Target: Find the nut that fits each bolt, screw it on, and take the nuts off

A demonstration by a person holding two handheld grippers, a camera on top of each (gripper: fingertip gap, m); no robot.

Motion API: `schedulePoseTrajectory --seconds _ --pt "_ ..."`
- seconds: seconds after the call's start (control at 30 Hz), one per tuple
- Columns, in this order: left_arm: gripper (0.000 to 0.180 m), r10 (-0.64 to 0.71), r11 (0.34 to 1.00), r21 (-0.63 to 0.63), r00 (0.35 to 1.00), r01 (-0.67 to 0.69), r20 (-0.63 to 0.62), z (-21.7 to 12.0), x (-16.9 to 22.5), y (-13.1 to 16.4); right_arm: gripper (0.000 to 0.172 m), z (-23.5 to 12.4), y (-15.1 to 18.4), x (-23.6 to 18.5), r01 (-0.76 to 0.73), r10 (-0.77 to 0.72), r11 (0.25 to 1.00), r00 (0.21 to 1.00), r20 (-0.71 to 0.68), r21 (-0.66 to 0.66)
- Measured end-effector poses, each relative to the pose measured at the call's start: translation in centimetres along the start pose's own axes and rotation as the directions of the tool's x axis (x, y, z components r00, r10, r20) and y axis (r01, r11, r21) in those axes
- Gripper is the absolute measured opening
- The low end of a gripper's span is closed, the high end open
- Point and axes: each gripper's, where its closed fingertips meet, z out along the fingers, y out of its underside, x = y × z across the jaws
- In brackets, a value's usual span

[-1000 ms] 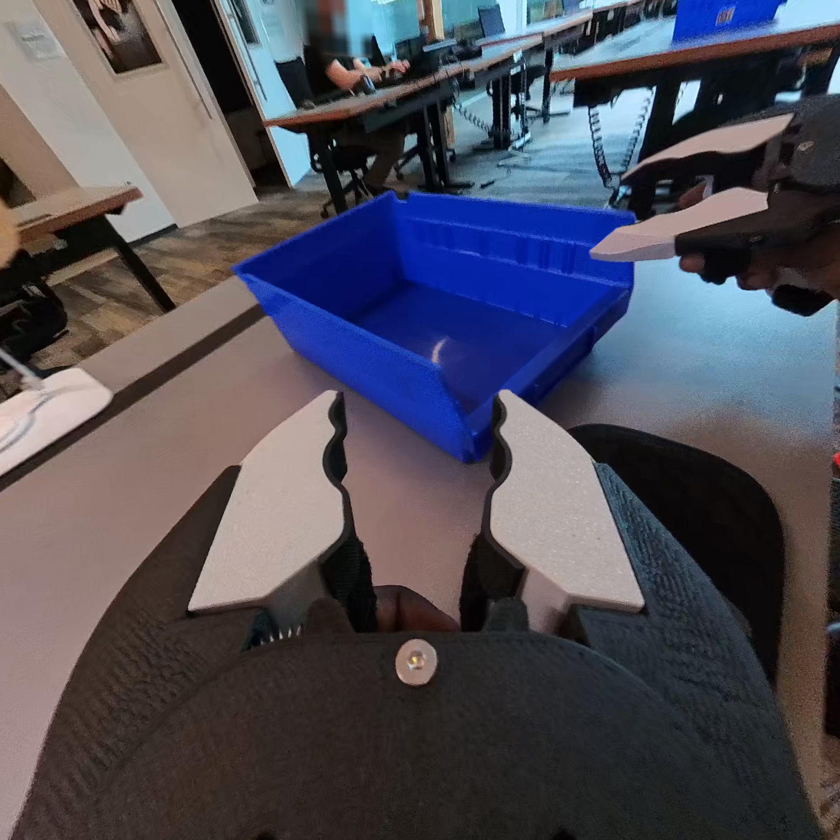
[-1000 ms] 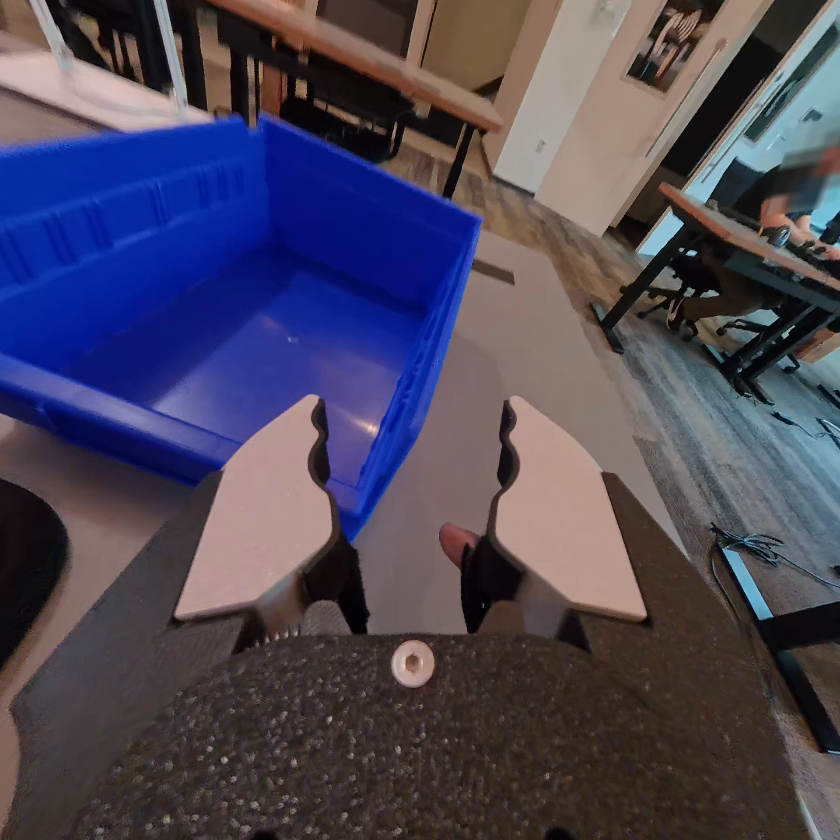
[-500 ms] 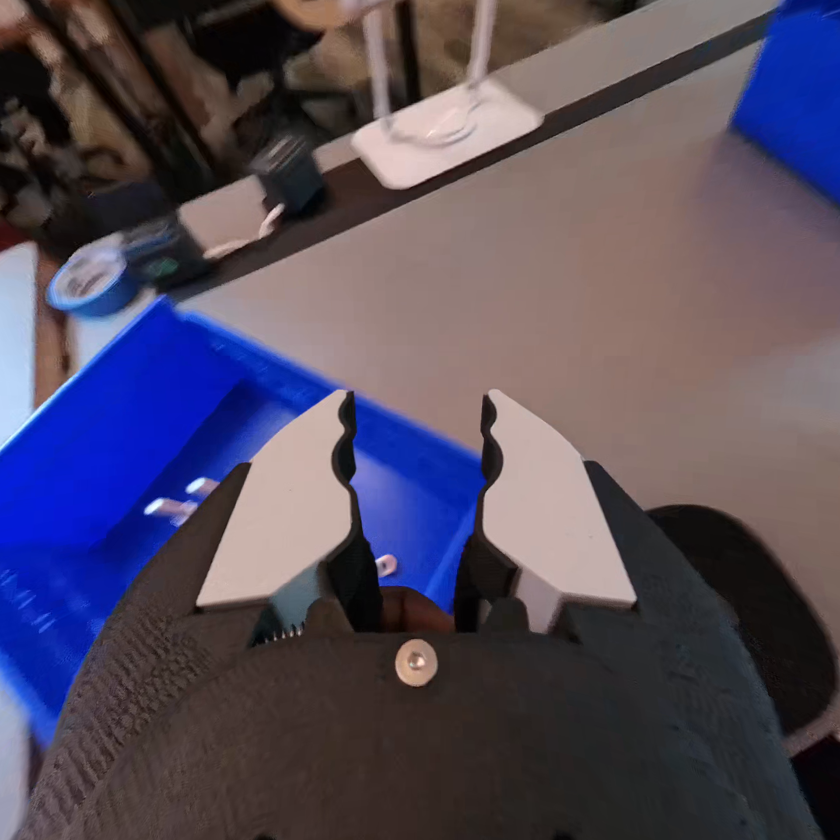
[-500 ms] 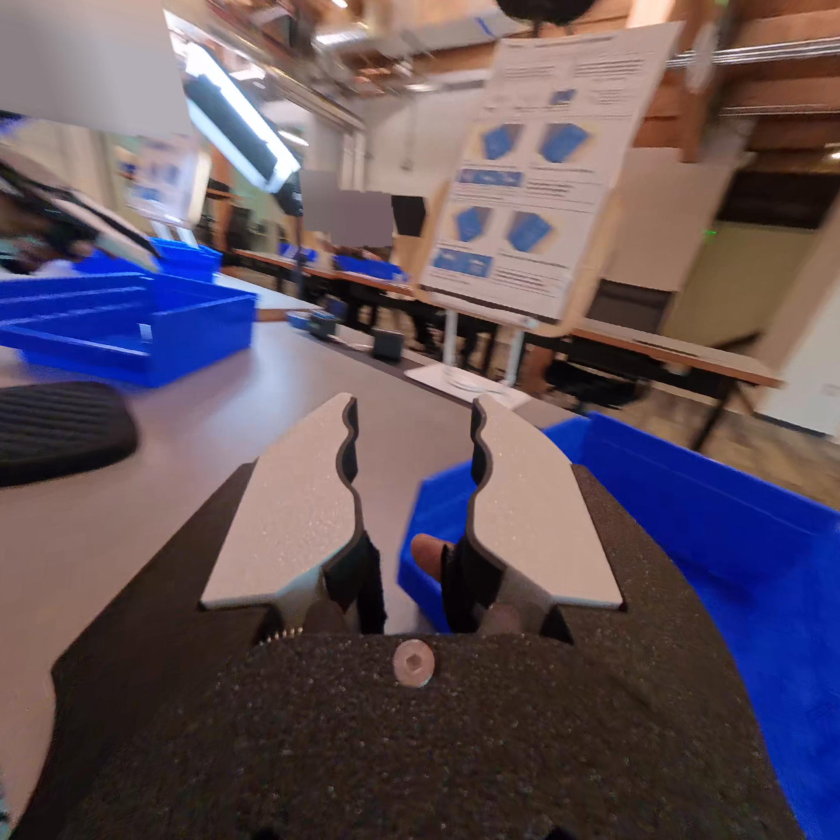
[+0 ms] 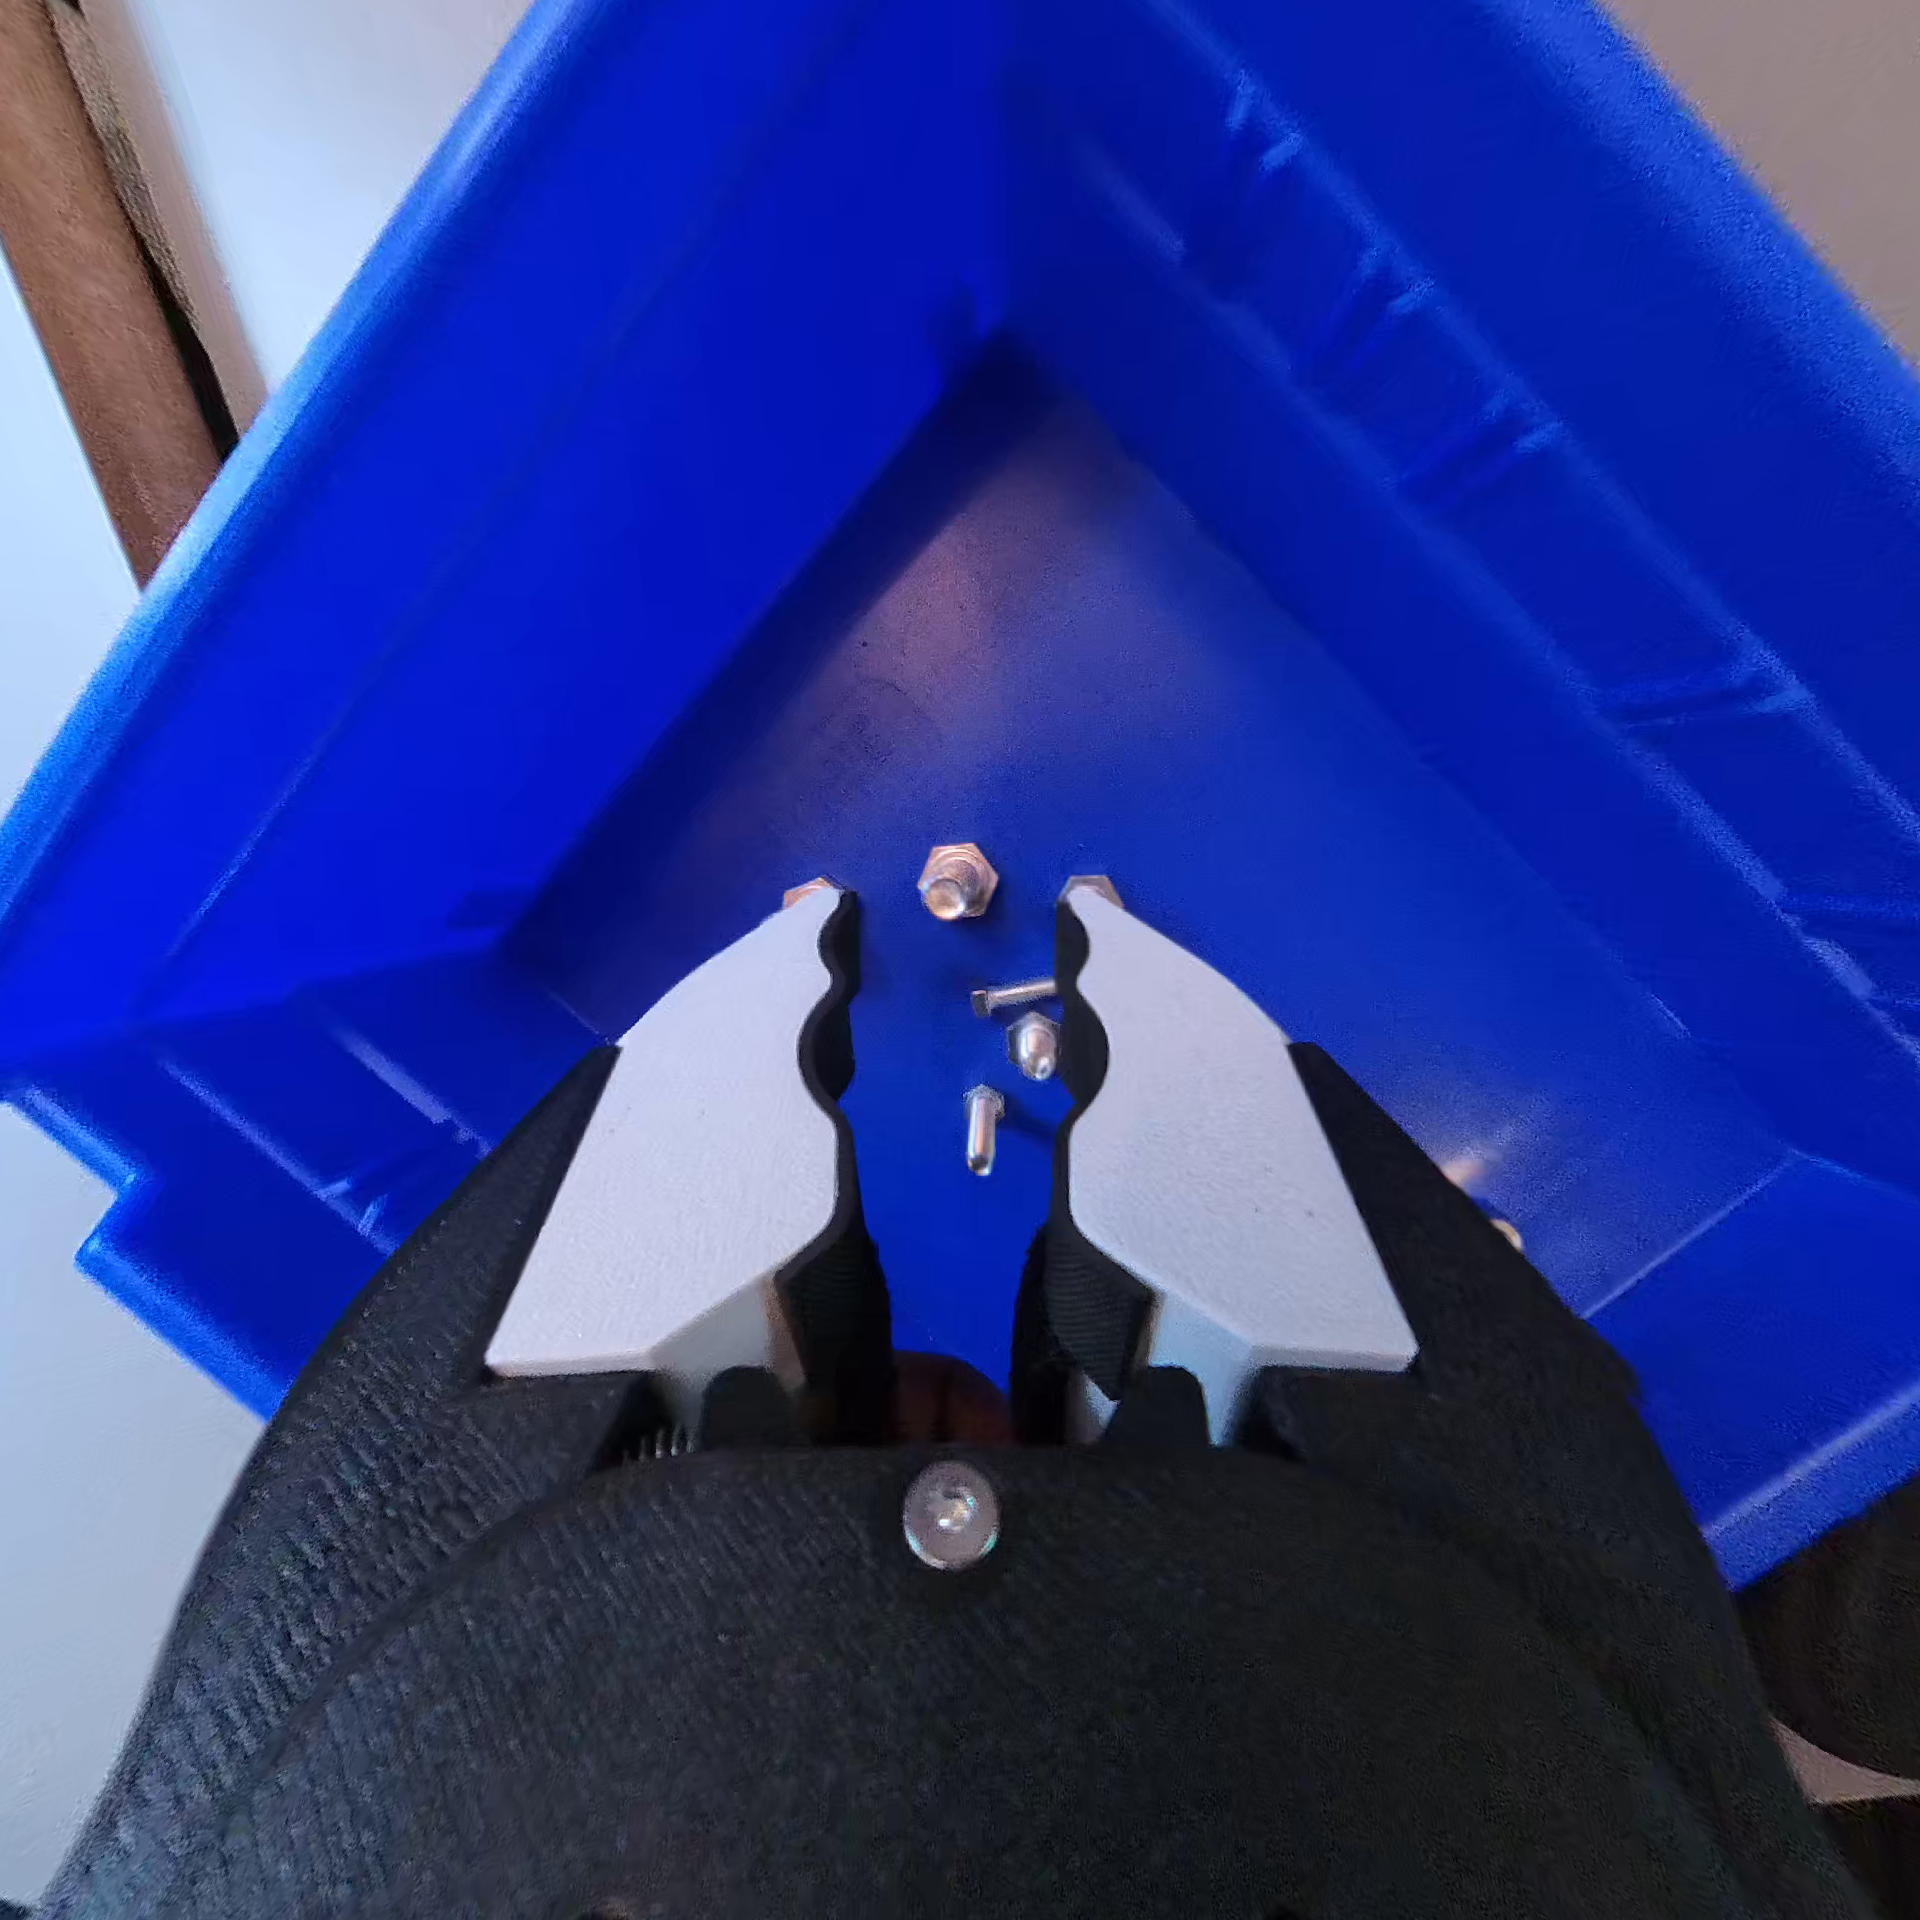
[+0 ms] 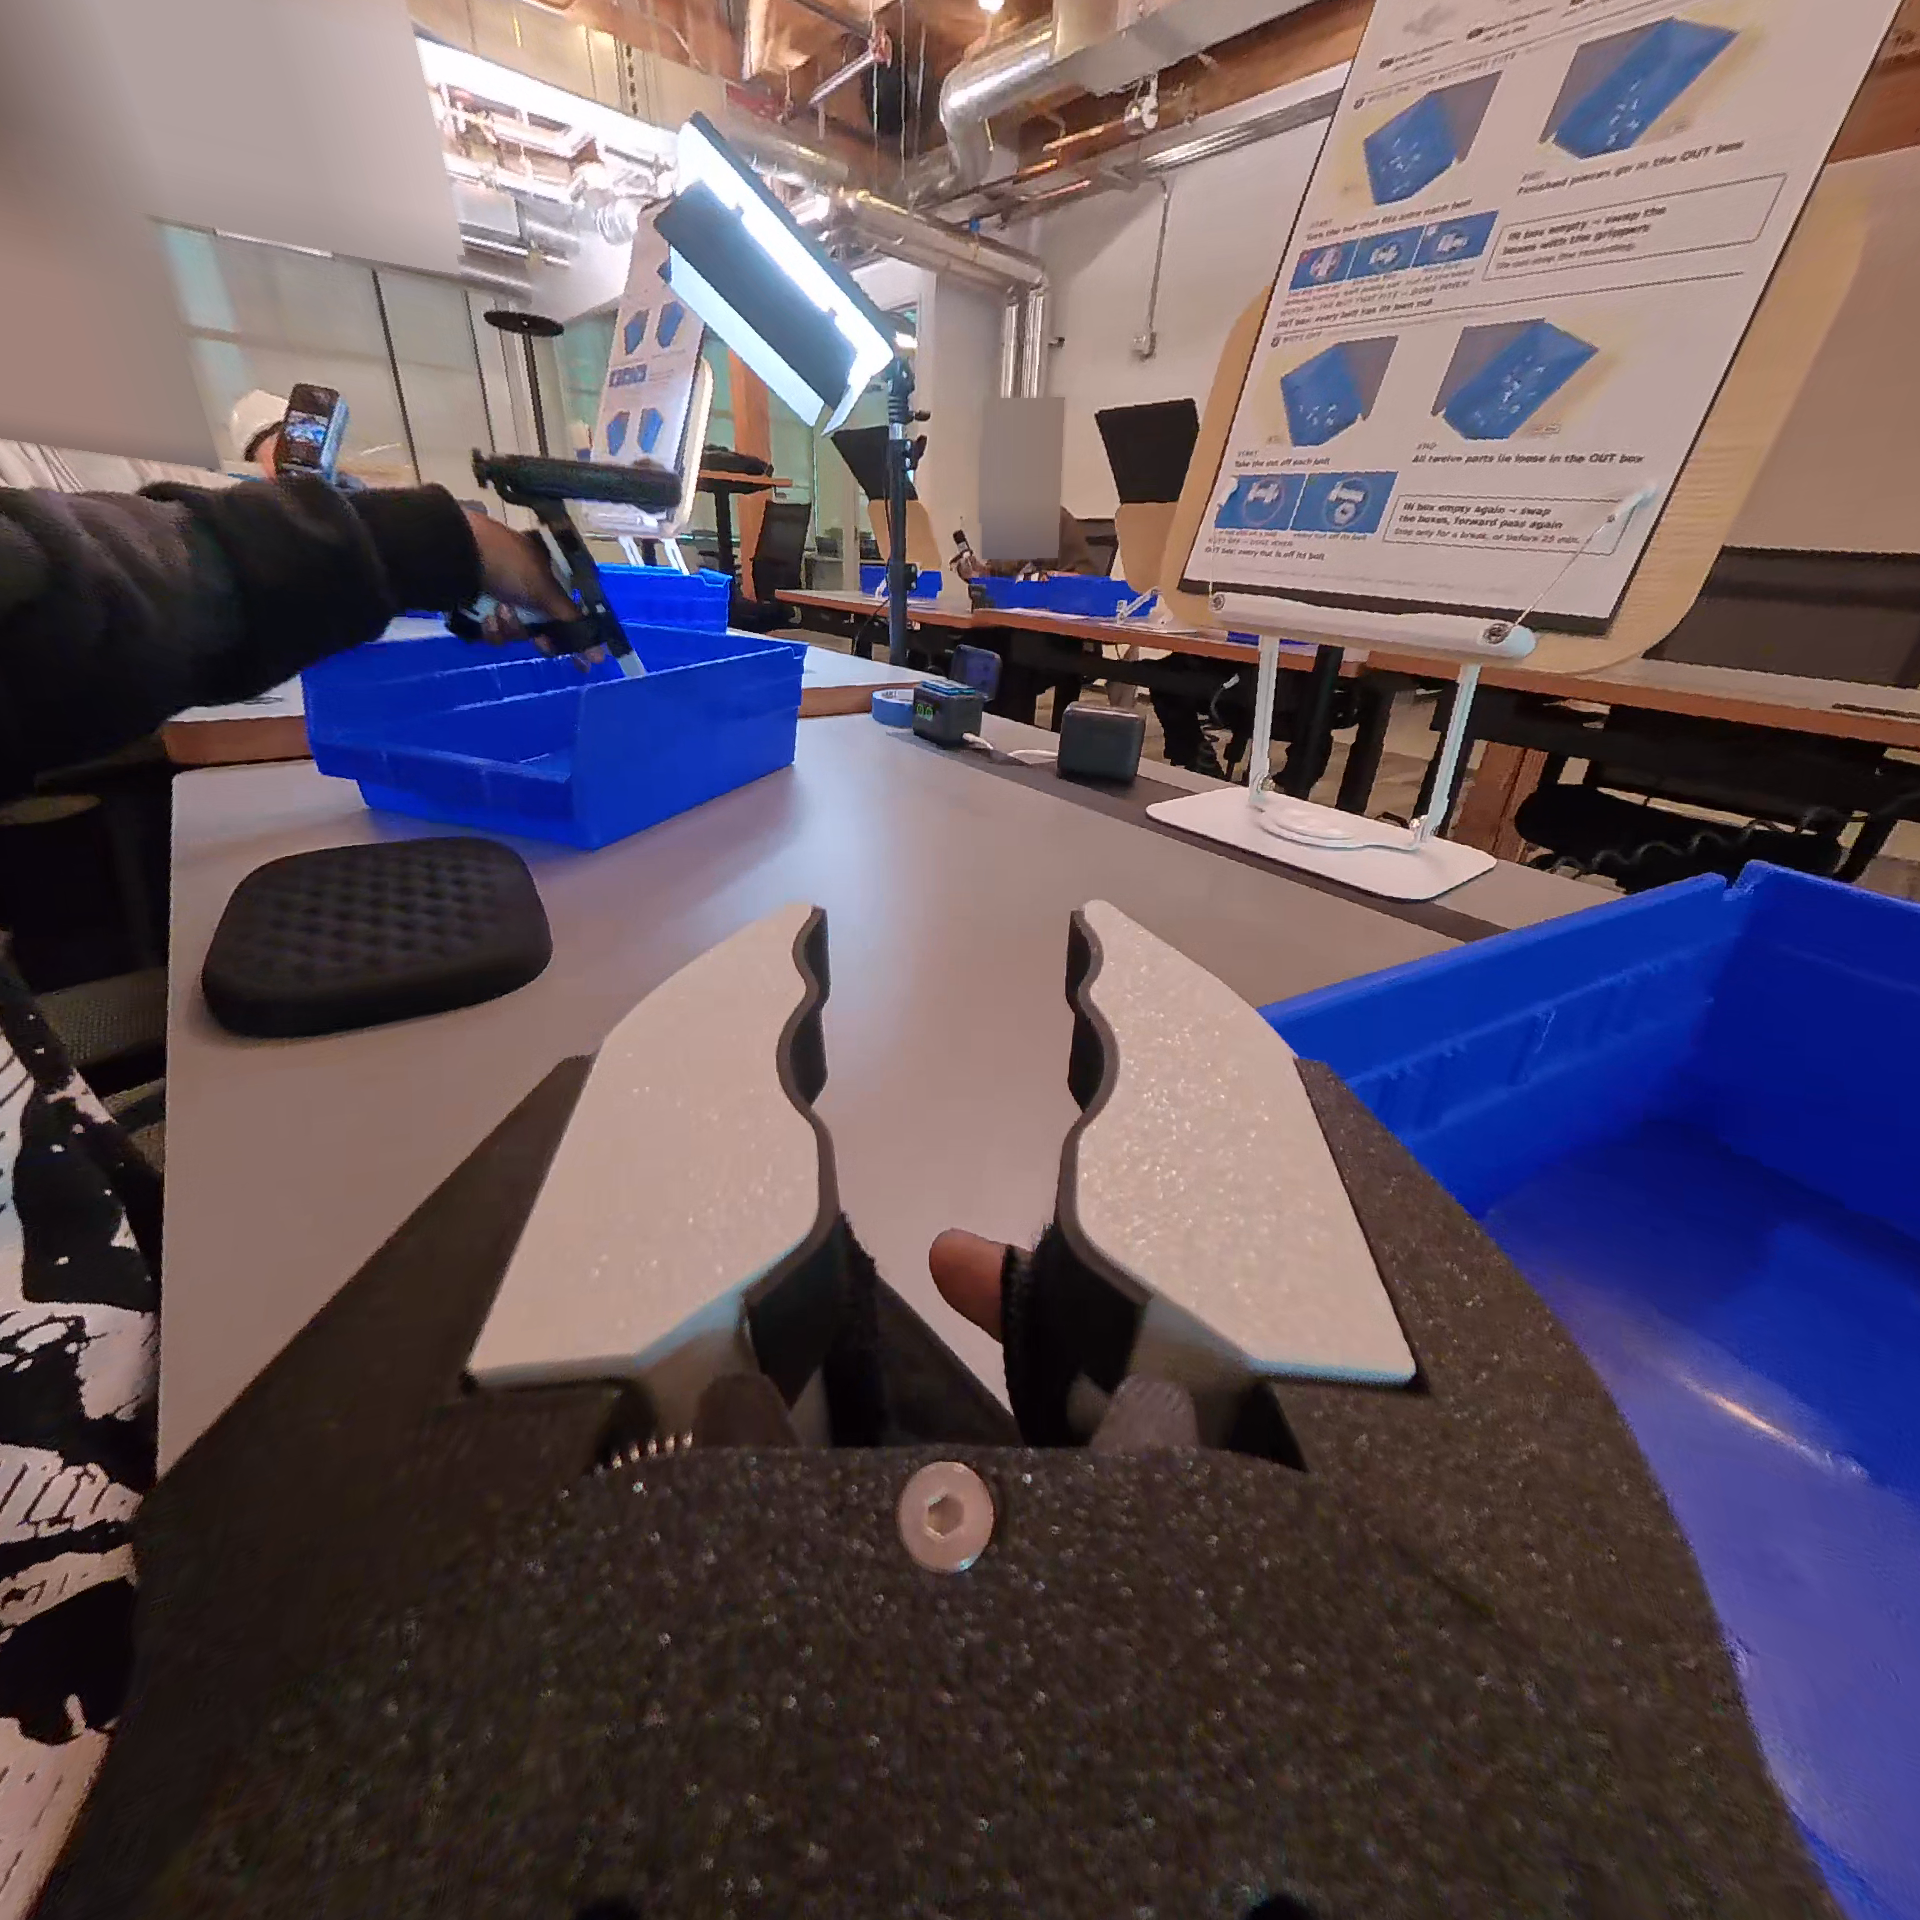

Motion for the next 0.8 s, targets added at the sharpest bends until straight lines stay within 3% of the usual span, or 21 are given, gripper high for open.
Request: schedulePoseTrajectory --seconds 0.23,0.37,0.47,0.67,0.8 --pt "0.03 -0.027 0.998 -0.057 1.0 0.028 0.015 1.9 -1.2 0.2 0.045 0.1 0.1 0.0 0.007 -0.007 1.0 1.0 -0.002 -0.003" --pt "0.011 -0.023 0.995 -0.095 1.0 0.022 -0.008 2.4 -0.7 0.7 0.045 0.1 0.1 0.1 0.0 0.0 1.0 1.0 -0.007 -0.004" --pt "0.01 -0.003 0.995 -0.097 1.0 0.004 0.011 1.9 -0.7 0.6 0.045 0.1 0.1 0.2 -0.004 0.004 1.0 1.0 -0.009 0.0" --pt "0.01 0.094 0.996 0.001 0.996 -0.094 0.002 -2.8 1.7 -1.7 0.045 0.1 0.2 0.1 -0.002 0.002 1.0 1.0 -0.01 -0.004" --pt "0.01 0.267 0.957 0.135 0.962 -0.257 -0.061 -8.0 7.9 -4.0 0.044 0.3 0.5 0.0 0.011 -0.011 1.0 1.0 -0.007 -0.023"
